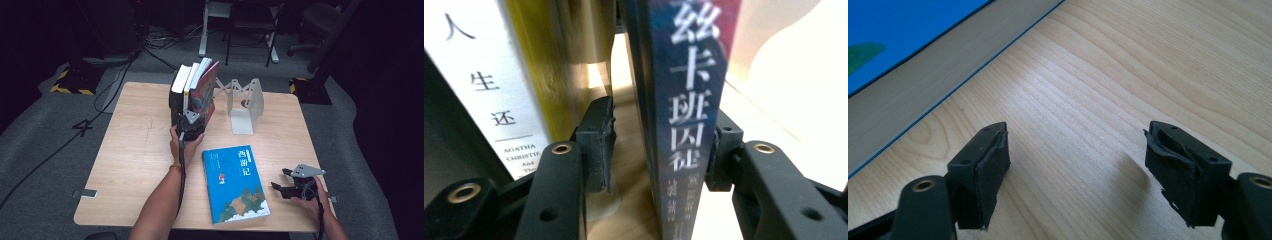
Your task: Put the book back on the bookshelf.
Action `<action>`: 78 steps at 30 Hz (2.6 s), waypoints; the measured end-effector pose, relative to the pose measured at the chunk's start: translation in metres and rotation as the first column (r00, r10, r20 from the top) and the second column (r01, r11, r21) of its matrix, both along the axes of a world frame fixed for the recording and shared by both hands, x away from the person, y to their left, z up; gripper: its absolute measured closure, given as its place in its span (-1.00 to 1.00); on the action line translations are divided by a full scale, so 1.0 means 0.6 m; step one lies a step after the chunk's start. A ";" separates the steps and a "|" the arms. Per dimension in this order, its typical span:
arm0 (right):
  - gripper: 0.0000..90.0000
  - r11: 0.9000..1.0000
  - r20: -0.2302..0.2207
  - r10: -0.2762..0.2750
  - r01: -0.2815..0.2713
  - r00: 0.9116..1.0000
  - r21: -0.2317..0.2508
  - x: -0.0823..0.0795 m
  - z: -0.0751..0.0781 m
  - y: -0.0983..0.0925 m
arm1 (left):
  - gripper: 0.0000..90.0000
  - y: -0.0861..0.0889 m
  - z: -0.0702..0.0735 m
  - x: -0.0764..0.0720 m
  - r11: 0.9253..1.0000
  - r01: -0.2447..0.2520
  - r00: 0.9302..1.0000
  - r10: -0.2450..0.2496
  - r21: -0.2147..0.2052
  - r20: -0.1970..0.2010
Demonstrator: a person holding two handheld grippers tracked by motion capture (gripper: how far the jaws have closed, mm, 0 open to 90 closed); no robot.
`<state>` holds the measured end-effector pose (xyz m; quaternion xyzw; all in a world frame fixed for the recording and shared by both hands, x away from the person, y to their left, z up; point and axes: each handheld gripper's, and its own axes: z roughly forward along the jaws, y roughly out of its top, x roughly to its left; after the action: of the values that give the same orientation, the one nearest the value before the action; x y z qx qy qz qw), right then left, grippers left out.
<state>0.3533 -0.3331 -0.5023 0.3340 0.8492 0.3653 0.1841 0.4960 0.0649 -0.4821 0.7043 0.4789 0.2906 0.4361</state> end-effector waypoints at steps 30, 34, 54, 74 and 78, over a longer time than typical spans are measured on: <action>-0.42 1.000 -0.007 -0.018 0.018 1.000 -0.007 -0.002 0.002 0.004 | -0.14 0.038 0.016 -0.107 0.921 0.340 0.938 -0.319 0.190 -0.133; -0.42 1.000 -0.012 -0.019 0.019 1.000 -0.006 -0.003 0.002 0.004 | -0.16 0.038 0.019 -0.131 0.893 0.394 0.917 -0.367 0.219 -0.153; -0.42 0.986 -0.075 0.167 -0.168 0.983 -0.001 -0.023 0.005 0.026 | -0.24 0.050 -0.010 -0.230 0.815 0.542 0.835 -0.496 0.206 -0.237; -0.51 0.972 -0.094 0.236 -0.237 0.967 0.001 -0.027 0.005 0.046 | -0.11 0.036 -0.030 -0.178 0.850 0.494 0.861 -0.449 0.183 -0.240; -0.49 0.971 -0.096 0.237 -0.238 0.967 -0.003 -0.027 0.006 0.047 | -0.06 0.039 -0.026 -0.164 0.851 0.495 0.860 -0.452 0.173 -0.237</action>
<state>0.3370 -0.3050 -0.4989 0.2454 0.8934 0.3625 0.1009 0.3979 0.0881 -0.4976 0.8702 0.2920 0.1589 0.3636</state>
